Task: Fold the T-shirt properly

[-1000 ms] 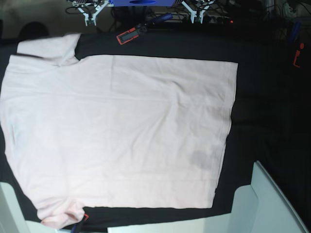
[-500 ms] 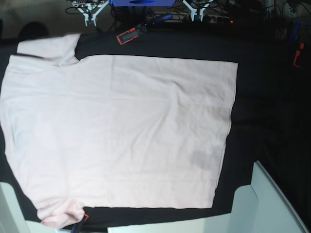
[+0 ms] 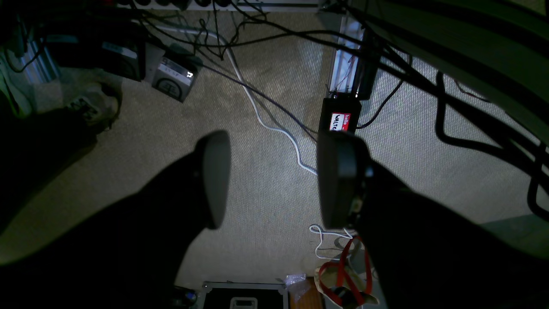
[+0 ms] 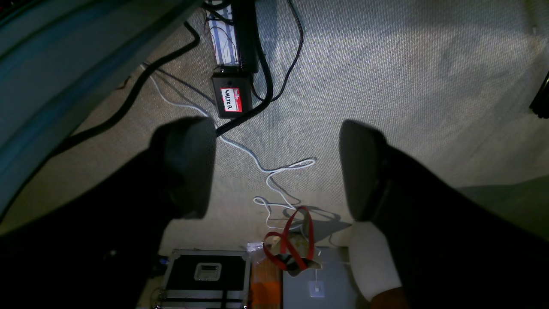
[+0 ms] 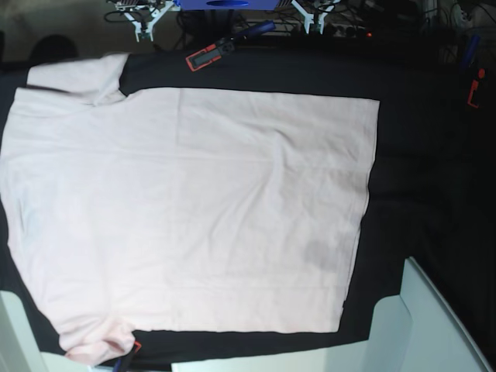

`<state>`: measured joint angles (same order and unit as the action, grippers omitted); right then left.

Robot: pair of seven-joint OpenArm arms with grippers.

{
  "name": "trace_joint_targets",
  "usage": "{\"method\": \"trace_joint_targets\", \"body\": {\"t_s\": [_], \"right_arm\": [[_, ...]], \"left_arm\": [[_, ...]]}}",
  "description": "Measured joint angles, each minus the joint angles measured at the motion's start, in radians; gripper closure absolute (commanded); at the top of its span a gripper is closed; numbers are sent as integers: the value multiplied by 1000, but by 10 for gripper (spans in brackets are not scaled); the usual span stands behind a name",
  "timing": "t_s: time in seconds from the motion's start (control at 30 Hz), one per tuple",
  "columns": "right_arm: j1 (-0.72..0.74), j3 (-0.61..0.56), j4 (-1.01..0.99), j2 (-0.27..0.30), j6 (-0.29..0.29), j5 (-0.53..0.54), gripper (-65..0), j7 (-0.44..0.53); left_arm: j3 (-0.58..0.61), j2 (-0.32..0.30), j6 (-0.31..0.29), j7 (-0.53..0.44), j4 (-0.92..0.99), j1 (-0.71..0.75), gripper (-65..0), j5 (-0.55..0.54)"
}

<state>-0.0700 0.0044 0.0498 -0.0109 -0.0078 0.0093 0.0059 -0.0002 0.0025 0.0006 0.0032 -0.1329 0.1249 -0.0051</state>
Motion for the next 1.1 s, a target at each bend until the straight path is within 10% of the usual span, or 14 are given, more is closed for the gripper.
{"method": "trace_joint_targets", "body": {"t_s": [0.13, 0.63, 1.1], "right_arm": [[-8, 0, 0, 0, 0, 0, 0, 2], [-87, 1, 39, 7, 2, 4, 0, -3], [-455, 248, 743, 19, -1, 0, 0, -23]], "left_arm": [[0, 0, 0, 0, 0, 0, 0, -3], [0, -32, 0, 3, -223, 178, 0, 0], [-2, -77, 0, 9, -616, 373, 0, 1]]}}
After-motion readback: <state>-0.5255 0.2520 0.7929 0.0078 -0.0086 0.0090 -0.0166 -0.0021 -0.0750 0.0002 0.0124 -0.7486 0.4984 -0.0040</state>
